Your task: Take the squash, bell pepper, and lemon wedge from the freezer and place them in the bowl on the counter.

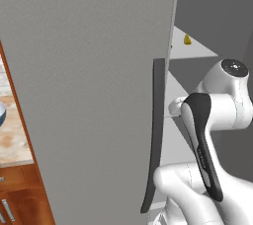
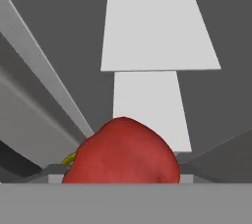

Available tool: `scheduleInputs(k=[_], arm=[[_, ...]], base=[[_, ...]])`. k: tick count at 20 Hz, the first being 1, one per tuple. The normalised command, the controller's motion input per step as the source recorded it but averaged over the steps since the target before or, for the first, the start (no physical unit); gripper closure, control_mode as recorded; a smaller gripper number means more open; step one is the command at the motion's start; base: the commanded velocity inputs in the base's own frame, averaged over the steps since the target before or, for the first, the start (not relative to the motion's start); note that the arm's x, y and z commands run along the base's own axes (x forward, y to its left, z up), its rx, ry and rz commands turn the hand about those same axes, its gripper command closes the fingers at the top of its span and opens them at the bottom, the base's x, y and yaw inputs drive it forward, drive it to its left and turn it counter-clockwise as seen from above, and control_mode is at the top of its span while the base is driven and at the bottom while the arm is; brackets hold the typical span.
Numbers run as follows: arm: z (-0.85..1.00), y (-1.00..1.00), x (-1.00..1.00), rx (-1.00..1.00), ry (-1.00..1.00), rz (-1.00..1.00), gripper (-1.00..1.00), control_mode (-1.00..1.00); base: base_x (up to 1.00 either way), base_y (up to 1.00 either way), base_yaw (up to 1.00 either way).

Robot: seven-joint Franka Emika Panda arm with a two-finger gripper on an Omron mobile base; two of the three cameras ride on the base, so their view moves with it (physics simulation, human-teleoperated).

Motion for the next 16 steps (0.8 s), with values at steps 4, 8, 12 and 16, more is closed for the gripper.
scheduleInputs(k=[4,8,12,16], arm=[[0.04,0.00,-0.28,0.00,0.00,0.04,1.00,-1.00],[0.08,0.00,-0.18,0.00,0.00,0.01,1.00,-1.00],[0.18,0.13,-0.20,0.00,-0.01,0.00,1.00,-1.00],[0.27,0.13,-0.17,0.00,0.00,0.00,1.00,-1.00]], base=[[0.00,0.00,0.00],[0.00,0.00,0.00],[0.00,0.00,0.00],[0.00,0.00,0.00]])
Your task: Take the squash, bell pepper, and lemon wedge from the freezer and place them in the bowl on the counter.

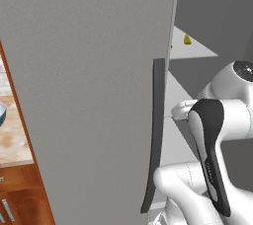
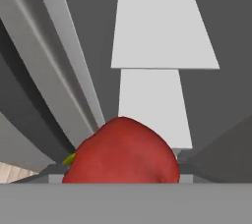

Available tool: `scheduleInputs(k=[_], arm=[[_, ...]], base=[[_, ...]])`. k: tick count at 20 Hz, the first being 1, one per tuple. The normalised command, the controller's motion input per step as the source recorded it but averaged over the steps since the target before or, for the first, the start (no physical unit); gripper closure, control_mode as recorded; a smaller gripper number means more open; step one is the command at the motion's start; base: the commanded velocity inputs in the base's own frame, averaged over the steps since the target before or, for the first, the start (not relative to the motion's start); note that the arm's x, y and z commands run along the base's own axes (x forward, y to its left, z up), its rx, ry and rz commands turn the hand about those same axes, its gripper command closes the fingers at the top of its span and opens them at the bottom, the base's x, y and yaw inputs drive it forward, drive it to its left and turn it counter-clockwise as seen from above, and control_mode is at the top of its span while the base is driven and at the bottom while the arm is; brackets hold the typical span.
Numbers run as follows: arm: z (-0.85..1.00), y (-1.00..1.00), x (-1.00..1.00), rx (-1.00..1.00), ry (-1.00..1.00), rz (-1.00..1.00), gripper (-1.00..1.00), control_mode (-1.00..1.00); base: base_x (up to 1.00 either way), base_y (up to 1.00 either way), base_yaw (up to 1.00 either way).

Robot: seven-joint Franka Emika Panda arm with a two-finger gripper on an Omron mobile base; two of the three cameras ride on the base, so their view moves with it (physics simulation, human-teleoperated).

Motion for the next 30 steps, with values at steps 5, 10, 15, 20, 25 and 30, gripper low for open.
scheduleInputs(k=[5,10,15,20,25,30], arm=[[0.11,0.05,-0.11,0.00,0.00,0.00,1.00,1.00],[0.00,0.00,0.00,0.00,0.00,0.00,1.00,1.00],[0.00,0.00,0.00,0.00,0.00,0.00,1.00,1.00],[0.00,0.00,0.00,0.00,0.00,0.00,1.00,1.00],[0.00,0.00,0.00,0.00,0.00,0.00,1.00,1.00],[0.00,0.00,0.00,0.00,0.00,0.00,1.00,1.00]], base=[[-0.12,0.02,0.00],[-0.56,0.15,0.00],[-0.47,0.76,0.00],[-0.23,1.00,0.00],[-0.19,1.00,0.00],[-0.13,0.98,0.00]])
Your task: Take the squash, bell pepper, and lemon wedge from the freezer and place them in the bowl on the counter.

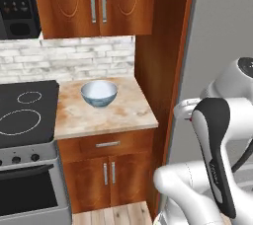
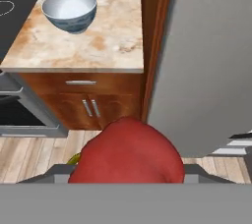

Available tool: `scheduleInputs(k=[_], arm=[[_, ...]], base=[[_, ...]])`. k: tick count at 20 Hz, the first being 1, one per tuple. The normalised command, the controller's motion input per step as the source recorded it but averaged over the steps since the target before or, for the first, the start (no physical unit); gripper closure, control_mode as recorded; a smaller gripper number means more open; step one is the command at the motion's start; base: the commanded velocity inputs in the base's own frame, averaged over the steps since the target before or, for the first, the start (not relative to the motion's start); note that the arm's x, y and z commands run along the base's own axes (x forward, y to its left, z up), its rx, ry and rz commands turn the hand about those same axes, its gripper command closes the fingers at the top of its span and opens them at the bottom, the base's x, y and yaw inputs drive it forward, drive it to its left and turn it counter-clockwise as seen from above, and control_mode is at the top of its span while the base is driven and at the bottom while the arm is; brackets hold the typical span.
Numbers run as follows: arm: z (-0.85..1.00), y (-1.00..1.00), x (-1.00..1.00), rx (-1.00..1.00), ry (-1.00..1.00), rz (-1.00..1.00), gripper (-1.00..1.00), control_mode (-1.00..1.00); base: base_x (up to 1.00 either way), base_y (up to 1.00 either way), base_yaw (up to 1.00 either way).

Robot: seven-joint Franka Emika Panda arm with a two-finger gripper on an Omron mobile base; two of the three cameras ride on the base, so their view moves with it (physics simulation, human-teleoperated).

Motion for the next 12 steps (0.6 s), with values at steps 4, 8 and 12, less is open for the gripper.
scheduleInputs(k=[4,8,12], arm=[[0.00,0.00,0.00,0.00,0.00,0.00,1.00,1.00],[0.00,0.00,0.00,0.00,0.00,0.00,1.00,1.00],[0.00,0.00,0.00,0.00,0.00,0.00,1.00,1.00]], base=[[-0.03,0.77,0.00],[0.16,0.58,0.00],[0.51,0.22,-0.04]])
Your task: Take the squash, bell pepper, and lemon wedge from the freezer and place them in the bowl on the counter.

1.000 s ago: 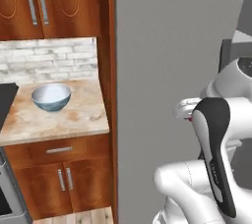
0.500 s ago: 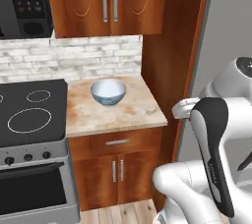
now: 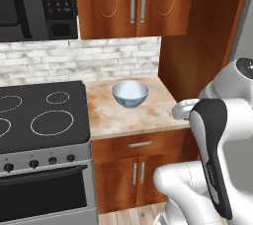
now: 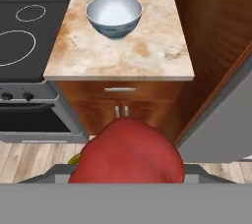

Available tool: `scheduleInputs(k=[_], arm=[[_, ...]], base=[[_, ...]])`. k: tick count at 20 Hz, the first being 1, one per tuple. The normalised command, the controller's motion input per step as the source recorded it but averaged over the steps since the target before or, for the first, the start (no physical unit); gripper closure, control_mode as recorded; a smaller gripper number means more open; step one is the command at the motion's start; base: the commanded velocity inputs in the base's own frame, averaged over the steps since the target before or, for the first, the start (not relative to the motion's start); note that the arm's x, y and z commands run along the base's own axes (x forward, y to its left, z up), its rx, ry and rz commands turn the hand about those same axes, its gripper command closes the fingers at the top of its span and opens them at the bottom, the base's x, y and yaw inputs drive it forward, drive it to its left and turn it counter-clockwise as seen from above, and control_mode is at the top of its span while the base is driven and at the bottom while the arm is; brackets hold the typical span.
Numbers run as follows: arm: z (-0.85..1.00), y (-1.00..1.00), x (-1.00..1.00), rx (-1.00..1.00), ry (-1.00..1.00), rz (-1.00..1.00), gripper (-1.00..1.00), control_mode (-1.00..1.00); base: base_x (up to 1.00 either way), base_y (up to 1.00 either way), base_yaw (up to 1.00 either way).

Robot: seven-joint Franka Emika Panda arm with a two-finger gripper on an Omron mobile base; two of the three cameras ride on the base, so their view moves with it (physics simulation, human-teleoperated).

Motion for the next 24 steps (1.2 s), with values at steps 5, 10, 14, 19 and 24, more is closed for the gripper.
scheduleInputs(k=[5,10,14,19,24], arm=[[0.00,0.00,0.00,0.00,0.00,0.00,1.00,1.00],[0.00,0.00,0.00,0.00,0.00,0.00,1.00,1.00],[0.00,0.00,0.00,0.00,0.00,0.00,1.00,1.00],[0.00,0.00,0.00,0.00,0.00,0.00,1.00,1.00],[0.00,0.00,0.00,0.00,0.00,0.00,1.00,1.00]], base=[[0.53,0.31,-0.07],[0.40,0.34,-0.09],[0.45,0.27,-0.08],[0.32,0.31,-0.04],[0.31,0.25,-0.01]])
